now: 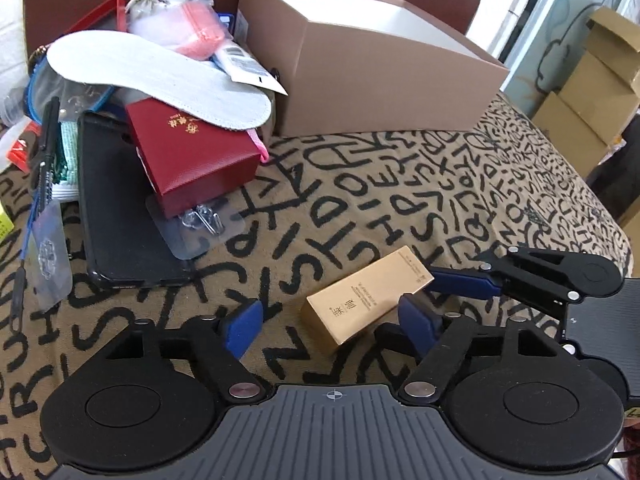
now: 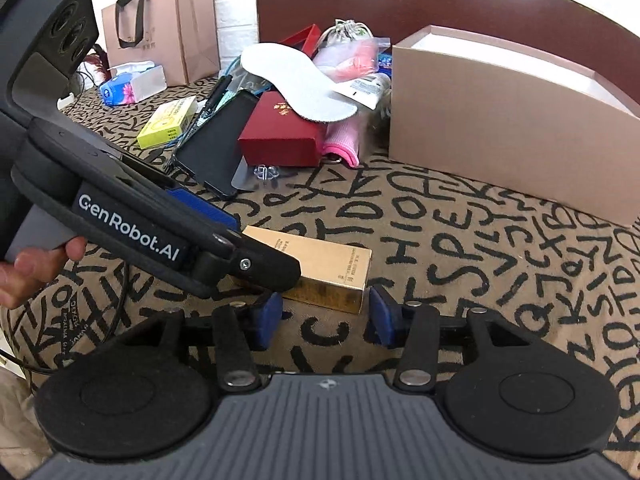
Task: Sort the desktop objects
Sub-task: 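Carry the gold box with the left gripper into the tan box and release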
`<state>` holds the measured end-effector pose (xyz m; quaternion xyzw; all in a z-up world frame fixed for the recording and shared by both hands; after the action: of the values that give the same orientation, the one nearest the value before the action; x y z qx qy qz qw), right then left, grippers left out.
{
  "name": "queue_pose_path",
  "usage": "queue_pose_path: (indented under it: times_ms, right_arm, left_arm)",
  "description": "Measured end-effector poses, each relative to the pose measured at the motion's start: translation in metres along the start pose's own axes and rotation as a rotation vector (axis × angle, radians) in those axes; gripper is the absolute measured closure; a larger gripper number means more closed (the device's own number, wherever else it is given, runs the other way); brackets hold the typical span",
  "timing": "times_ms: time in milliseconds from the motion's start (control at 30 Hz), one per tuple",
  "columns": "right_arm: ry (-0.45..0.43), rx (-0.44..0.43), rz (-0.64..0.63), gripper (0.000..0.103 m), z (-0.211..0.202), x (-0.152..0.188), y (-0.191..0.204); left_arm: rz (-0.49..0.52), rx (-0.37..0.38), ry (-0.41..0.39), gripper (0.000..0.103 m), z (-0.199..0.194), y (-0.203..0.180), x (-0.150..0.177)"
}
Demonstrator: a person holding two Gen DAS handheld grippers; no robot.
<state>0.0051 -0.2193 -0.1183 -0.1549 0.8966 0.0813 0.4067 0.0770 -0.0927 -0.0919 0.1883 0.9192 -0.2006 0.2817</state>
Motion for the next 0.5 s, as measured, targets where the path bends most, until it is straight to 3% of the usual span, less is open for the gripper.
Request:
queue_pose_path:
  times_ms: [100,400,500]
  right_arm:
    - [0.004,0.001,-0.012,0.050,0.0014,-0.0010,0.0007]
    - [0.012,0.005,-0.035,0.051,0.0055,-0.0029,0.0021]
    - [0.008,0.009,-0.037,0.053,0.0081,-0.0039,0.0016]
  left_arm:
    - [0.002,0.041,0.017,0.038,0.0007,-0.0010,-0.0021]
    - [0.008,0.043,0.028,0.034,0.0091,-0.0017,-0.0062]
    - [0.014,0.022,0.024,0.041,0.0084,-0.0043,-0.0101]
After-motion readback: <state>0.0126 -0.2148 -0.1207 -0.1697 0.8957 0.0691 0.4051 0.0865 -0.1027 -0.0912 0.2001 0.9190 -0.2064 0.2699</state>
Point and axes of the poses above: each gripper's, at about its wrist camera, not at the fingertips, and z roughly the way its jaws point, y to its left, x to its underside, the point moved 1 cm from there along z, roughly the way its jaws point
